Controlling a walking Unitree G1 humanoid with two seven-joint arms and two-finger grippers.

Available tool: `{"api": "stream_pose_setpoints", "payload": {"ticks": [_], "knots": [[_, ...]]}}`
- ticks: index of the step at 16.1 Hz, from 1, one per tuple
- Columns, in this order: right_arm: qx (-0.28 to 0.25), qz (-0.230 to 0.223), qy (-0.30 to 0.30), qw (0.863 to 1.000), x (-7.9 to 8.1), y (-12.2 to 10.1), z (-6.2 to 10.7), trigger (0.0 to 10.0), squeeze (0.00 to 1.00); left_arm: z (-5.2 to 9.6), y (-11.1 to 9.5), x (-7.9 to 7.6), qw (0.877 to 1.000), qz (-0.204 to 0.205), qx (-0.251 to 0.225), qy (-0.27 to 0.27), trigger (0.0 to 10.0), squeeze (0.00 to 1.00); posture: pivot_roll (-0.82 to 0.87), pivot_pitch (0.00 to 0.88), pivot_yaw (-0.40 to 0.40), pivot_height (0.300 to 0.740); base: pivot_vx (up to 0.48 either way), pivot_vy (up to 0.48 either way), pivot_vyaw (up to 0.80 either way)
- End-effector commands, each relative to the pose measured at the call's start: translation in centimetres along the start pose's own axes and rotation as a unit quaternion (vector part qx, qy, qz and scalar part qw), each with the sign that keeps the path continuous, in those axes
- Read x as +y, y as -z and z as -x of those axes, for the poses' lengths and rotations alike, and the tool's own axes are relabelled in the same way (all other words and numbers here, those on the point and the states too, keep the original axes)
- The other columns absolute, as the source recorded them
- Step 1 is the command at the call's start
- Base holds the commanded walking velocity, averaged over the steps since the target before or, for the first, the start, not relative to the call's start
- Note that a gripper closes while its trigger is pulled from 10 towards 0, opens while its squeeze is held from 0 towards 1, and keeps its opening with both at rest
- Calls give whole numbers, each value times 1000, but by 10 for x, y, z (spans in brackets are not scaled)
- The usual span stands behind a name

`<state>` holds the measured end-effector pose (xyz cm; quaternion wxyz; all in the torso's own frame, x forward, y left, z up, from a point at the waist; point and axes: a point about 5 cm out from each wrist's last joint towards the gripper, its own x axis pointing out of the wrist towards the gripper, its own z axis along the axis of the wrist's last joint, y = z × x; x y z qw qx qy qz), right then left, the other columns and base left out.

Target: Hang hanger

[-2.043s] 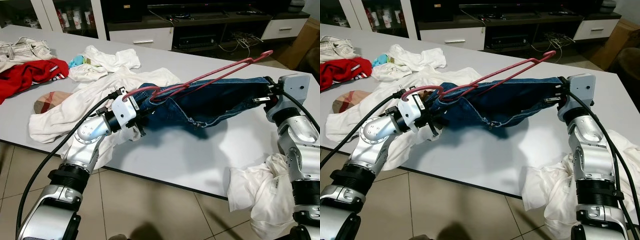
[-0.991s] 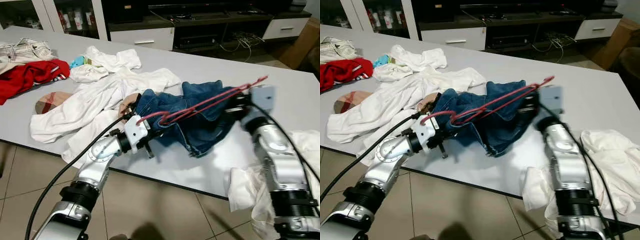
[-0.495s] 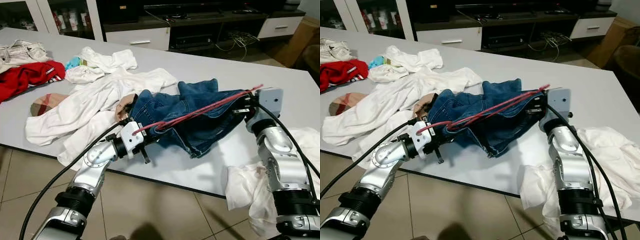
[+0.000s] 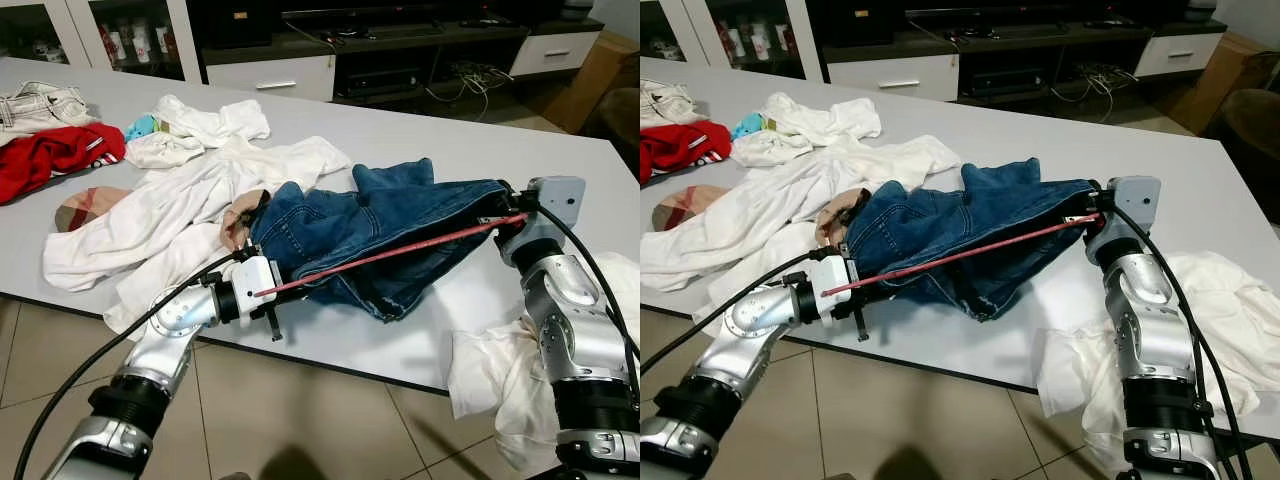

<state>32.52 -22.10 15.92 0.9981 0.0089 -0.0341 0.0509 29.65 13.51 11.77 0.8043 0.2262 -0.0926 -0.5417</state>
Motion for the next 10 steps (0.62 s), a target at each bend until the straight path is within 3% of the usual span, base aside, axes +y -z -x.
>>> {"api": "stream_pose_setpoints", "payload": {"ticks": [1, 2, 4, 10], "knots": [[-1, -8, -6, 1000, -1, -2, 2, 10000, 0, 3, 3, 3, 1000, -3, 19, 4, 10000, 0, -75, 0, -20, 740, 0, 0, 0], [-2, -9, -31, 999, 6, -3, 5, 10000, 0, 1, 1, 11, 1000, -10, 20, -13, 10000, 0, -77, 0, -21, 740, 0, 0, 0], [-3, -5, -38, 999, 7, -4, 8, 10000, 0, 0, 1, 11, 1000, -13, 23, -8, 10000, 0, -80, 0, -22, 740, 0, 0, 0], [-18, 36, -69, 997, -6, -27, 18, 10000, 0, 3, 7, 20, 993, -62, 96, 23, 10000, 0, -85, 0, -25, 740, 0, 0, 0]]}}
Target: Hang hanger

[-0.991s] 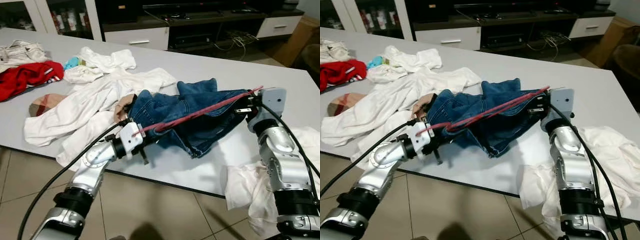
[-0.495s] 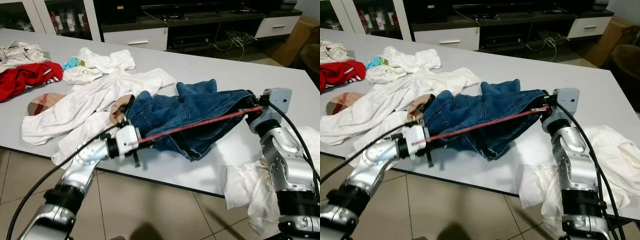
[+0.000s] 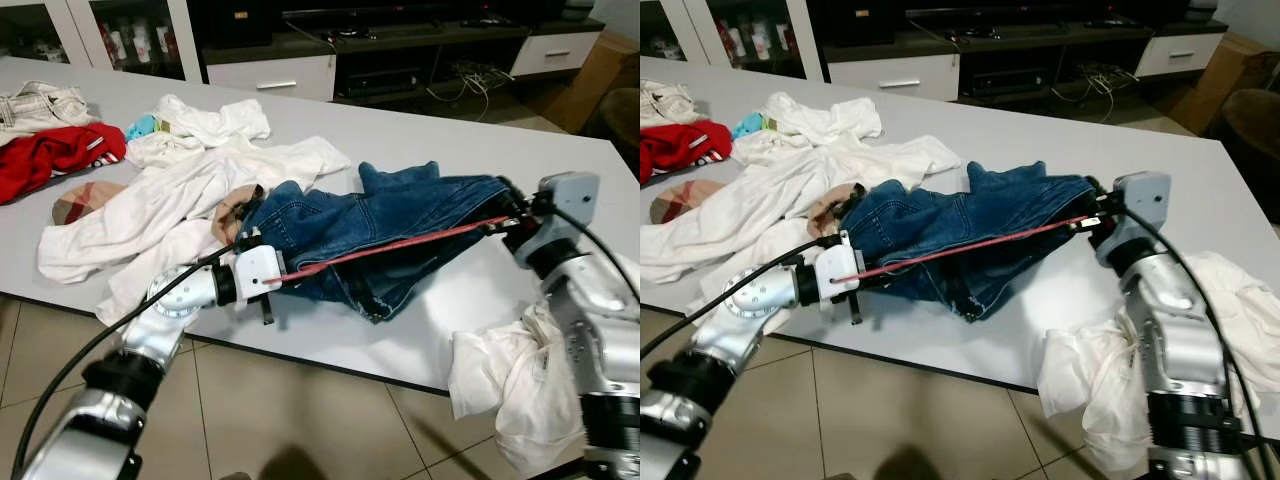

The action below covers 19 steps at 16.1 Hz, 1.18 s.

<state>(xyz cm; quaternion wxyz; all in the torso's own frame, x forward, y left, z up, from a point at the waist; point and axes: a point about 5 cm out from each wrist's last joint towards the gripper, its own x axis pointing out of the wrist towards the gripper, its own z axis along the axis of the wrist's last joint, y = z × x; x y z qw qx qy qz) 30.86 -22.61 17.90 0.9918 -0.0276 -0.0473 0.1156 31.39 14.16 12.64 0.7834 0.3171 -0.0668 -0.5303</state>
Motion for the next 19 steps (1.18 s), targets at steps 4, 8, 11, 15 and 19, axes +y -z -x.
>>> {"api": "stream_pose_setpoints", "payload": {"ticks": [4, 8, 11, 15, 19], "knots": [[-2, 39, -36, 999, 2, -16, 12, 10000, 0, 1, 12, 21, 994, -22, 83, -68, 10000, 0, -82, 0, -22, 740, 0, 0, 0], [21, 44, -98, 994, 34, -8, 26, 10000, 0, -9, -3, 45, 980, 7, 45, -193, 10000, 0, -91, 0, -14, 740, 0, 0, 0], [12, 37, -106, 994, 49, -15, 27, 10000, 0, -23, -14, 46, 977, -16, 26, -209, 10000, 0, -105, 0, -6, 740, 0, 0, 0], [-7, 31, -60, 998, 56, -34, 13, 10000, 0, -32, -19, 49, 967, -23, 27, -253, 10000, 0, -100, 0, -6, 740, 0, 0, 0], [14, 8, -56, 998, 85, -27, 1, 10000, 0, -48, -27, 41, 957, -1, 8, -291, 10000, 0, -95, 0, -8, 740, 0, 0, 0]]}}
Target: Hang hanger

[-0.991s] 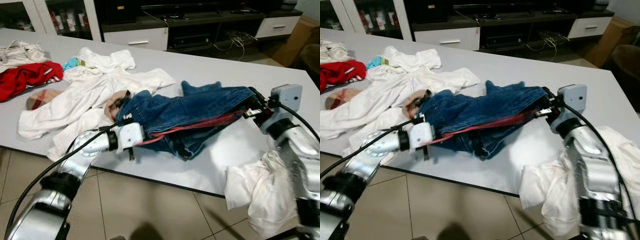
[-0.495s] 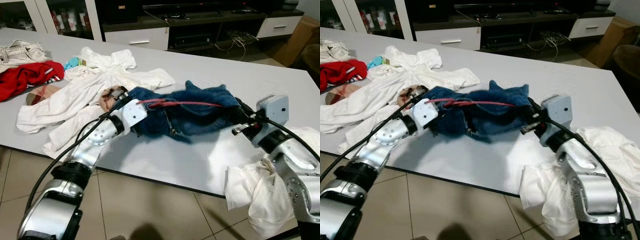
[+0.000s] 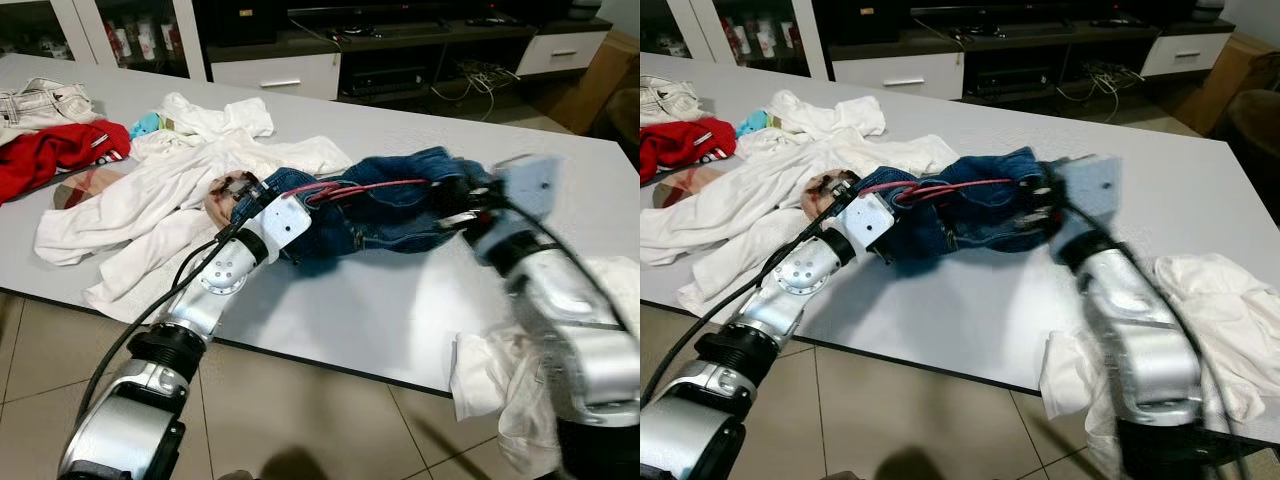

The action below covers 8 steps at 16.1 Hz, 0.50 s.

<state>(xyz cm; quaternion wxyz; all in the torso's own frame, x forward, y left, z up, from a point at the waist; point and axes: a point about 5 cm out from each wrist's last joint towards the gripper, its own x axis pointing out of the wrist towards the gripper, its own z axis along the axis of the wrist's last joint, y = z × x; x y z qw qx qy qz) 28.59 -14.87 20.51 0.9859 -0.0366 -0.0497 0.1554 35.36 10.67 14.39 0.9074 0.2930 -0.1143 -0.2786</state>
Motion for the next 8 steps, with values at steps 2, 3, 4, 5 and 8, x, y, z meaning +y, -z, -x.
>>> {"api": "stream_pose_setpoints", "payload": {"ticks": [2, 3, 4, 5, 8], "knots": [[34, -2, -12, 999, 14, 12, -7, 10000, 0, -11, -22, -2, 999, 0, -42, -14, 10000, 0, -93, 0, -8, 740, 0, 0, 0], [41, 0, 2, 999, 16, 15, -12, 10000, 0, -12, -27, -11, 998, -6, -57, 3, 10000, 0, -93, 0, -7, 740, 0, 0, 0], [43, -6, 29, 999, 13, 16, -18, 10000, 0, -12, -28, -20, 998, -11, -63, 19, 10000, 0, -95, 0, -6, 740, 0, 0, 0], [43, -9, 42, 998, 10, 17, -20, 10000, 0, -11, -27, -22, 998, -6, -60, 17, 10000, 0, -95, 0, -6, 740, 0, 0, 0], [44, -19, 56, 997, 11, 22, -24, 10000, 0, -11, -30, -32, 998, 21, -64, 12, 10000, 0, -90, 0, -6, 740, 0, 0, 0]]}}
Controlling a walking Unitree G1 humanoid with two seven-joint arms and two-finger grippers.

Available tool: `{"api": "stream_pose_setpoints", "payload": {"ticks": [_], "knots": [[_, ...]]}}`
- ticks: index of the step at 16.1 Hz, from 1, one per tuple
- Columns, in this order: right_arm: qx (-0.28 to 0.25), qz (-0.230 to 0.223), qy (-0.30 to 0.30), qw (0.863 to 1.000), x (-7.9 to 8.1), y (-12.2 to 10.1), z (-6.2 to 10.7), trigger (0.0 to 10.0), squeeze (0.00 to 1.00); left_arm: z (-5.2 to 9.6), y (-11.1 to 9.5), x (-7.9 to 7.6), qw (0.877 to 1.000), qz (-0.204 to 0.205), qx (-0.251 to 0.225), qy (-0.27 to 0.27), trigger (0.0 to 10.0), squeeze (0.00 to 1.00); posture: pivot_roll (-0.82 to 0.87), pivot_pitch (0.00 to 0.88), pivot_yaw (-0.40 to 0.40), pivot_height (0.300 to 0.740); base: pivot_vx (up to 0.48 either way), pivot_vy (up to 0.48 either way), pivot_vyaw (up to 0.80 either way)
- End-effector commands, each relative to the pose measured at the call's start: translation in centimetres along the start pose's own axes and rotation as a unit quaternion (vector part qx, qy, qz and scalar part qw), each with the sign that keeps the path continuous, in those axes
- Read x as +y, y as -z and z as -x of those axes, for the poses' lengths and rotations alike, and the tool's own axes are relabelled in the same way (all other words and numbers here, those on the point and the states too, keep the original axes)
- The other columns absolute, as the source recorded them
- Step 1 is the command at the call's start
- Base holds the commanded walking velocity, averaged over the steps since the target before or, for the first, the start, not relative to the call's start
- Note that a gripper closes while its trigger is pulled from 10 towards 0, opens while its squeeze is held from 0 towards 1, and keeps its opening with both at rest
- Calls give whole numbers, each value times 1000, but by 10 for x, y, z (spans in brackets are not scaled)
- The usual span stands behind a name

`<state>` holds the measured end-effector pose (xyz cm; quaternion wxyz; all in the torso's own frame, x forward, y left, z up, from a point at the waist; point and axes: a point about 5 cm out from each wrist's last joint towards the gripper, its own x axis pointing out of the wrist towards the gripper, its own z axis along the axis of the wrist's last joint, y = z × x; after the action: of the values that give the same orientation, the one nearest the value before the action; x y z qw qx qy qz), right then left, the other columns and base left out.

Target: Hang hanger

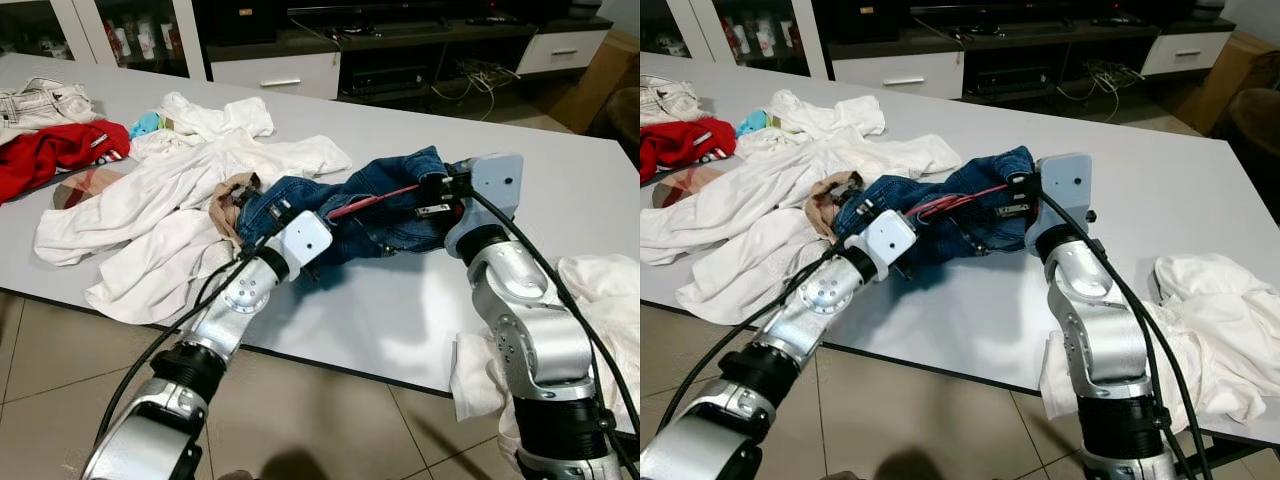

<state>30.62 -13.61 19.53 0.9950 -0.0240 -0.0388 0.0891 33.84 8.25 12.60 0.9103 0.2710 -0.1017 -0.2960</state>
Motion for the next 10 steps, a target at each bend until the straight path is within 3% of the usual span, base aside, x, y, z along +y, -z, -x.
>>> {"api": "stream_pose_setpoints", "payload": {"ticks": [1, 2, 4, 5, 7, 10], "knots": [[21, 0, -20, 1000, 13, 15, 0, 10000, 0, -12, -33, -6, 997, 14, -75, -7, 10000, 0, -87, 0, -7, 740, 0, 0, 0], [10, -2, -21, 1000, 17, 19, 2, 10000, 0, -13, -37, -9, 996, 36, -82, -16, 10000, 0, -87, 0, -7, 740, 0, 0, 0], [-9, -33, 11, 999, 6, 26, 10, 10000, 0, -9, -34, -12, 990, 114, -75, -46, 10000, 0, -88, 0, -8, 740, 0, 0, 0], [-13, -40, 16, 999, 4, 26, 11, 10000, 0, -8, -33, -12, 987, 133, -73, -52, 10000, 0, -89, 0, -8, 740, 0, 0, 0], [-16, -42, 27, 999, -3, 29, 18, 10000, 0, -1, -25, -21, 975, 210, -50, -60, 10000, 0, -93, 0, -7, 740, 0, 0, 0], [-12, -37, 29, 999, -1, 38, 23, 10000, 0, 3, -29, -30, 972, 223, -53, -48, 10000, 0, -92, 0, -9, 740, 0, 0, 448]]}}
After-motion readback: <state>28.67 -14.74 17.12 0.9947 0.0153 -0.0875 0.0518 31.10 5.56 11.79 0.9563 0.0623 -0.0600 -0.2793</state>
